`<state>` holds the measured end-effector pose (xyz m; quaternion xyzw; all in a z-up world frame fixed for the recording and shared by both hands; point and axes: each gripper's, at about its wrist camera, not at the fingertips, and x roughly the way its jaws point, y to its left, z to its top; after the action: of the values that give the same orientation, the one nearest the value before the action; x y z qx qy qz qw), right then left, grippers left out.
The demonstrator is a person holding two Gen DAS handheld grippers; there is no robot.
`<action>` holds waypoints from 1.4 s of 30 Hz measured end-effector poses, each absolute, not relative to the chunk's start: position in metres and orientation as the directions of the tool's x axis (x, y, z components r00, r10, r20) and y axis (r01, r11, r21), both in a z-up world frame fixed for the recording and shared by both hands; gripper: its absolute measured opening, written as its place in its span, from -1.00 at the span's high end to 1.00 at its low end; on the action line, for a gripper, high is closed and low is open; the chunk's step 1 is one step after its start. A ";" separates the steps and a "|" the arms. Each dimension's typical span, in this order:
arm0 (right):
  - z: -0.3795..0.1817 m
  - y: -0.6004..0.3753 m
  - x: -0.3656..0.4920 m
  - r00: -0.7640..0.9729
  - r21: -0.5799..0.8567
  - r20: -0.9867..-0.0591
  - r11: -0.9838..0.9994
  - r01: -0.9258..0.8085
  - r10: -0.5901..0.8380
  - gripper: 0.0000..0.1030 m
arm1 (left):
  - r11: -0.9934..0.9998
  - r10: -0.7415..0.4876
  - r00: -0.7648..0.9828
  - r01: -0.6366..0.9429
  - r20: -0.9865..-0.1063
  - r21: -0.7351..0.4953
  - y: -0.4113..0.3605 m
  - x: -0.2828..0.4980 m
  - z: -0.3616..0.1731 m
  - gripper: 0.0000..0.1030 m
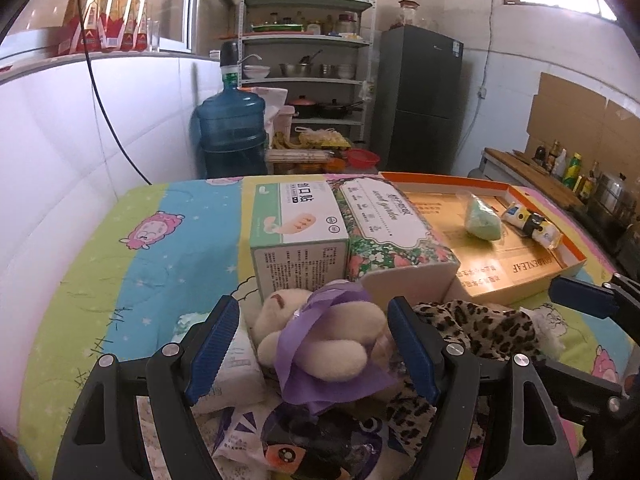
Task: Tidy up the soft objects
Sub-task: 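Grasp the teddy with purple bow with the left gripper while the right gripper grasps the leopard scrunchie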
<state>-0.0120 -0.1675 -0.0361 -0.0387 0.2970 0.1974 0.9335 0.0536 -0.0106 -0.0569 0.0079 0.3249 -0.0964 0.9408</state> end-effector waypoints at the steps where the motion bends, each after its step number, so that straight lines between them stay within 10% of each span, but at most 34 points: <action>1: -0.036 -0.168 -0.012 0.746 0.044 -0.570 0.919 -0.391 0.345 -0.39 | 0.982 -0.175 0.770 0.186 -0.613 -0.047 -0.011 0.054 -0.058 -0.52; 11: -0.037 -0.170 -0.012 0.743 0.049 -0.569 0.917 -0.397 0.352 -0.39 | 0.977 -0.207 0.748 0.194 -0.631 -0.091 -0.007 0.057 -0.066 0.25; 30: -0.052 -0.132 -0.013 0.644 0.072 -0.622 0.851 -0.520 0.446 -0.37 | 0.979 -0.198 0.821 0.190 -0.535 -0.071 0.003 0.035 -0.034 0.45; 37: -0.073 -0.127 -0.006 0.595 0.079 -0.688 0.858 -0.508 0.416 0.61 | 0.982 -0.187 0.824 0.176 -0.535 -0.072 0.006 0.033 -0.030 0.45; 42: -0.072 -0.133 -0.007 0.595 0.108 -0.680 0.861 -0.497 0.429 0.82 | 0.983 -0.183 0.824 0.169 -0.536 -0.075 0.009 0.033 -0.030 0.45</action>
<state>-0.0071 -0.1333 -0.0723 -0.0463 0.3678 0.2595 0.8917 0.0328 0.0086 -0.0302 -0.0124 0.2816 -0.0921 0.9550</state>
